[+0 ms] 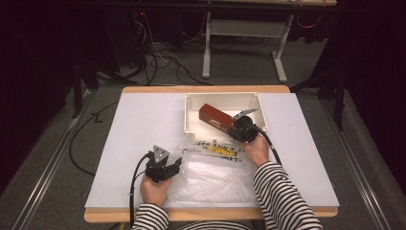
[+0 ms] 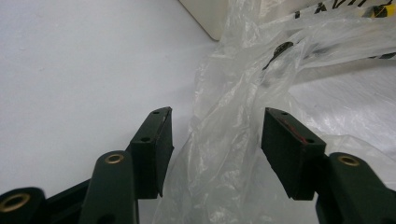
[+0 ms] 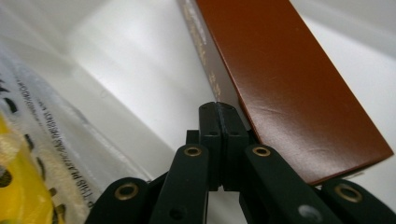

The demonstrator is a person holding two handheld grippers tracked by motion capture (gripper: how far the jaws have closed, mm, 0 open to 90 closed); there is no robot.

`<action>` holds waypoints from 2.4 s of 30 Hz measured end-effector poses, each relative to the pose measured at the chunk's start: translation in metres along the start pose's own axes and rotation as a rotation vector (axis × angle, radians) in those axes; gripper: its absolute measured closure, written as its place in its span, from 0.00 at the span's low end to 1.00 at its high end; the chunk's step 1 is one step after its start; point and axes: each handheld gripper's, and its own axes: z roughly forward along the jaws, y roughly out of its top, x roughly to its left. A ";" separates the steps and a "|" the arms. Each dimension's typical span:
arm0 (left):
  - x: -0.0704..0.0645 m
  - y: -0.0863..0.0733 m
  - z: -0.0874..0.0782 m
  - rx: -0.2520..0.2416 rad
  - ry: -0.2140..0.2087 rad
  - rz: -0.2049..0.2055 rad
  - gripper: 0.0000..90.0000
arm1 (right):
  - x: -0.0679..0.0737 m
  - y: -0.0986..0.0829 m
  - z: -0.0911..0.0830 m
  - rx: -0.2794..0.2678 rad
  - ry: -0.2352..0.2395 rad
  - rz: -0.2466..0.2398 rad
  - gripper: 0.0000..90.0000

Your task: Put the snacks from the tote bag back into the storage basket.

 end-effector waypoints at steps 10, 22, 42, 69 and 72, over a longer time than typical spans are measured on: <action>0.000 0.000 0.000 0.001 0.004 0.001 0.49 | -0.011 0.001 -0.001 0.003 -0.027 0.051 1.00; -0.001 0.000 0.001 -0.001 0.006 0.003 0.49 | -0.019 0.003 0.000 0.013 -0.066 0.085 1.00; -0.001 0.000 0.000 -0.005 0.003 0.011 0.48 | -0.026 0.014 0.003 0.010 -0.089 0.118 1.00; -0.005 0.013 -0.016 -0.080 -0.075 0.027 0.51 | -0.020 -0.020 -0.064 -0.158 -0.024 0.061 0.95; -0.003 0.015 -0.018 -0.074 -0.090 0.029 0.52 | -0.024 -0.026 -0.070 -0.172 -0.015 0.059 0.94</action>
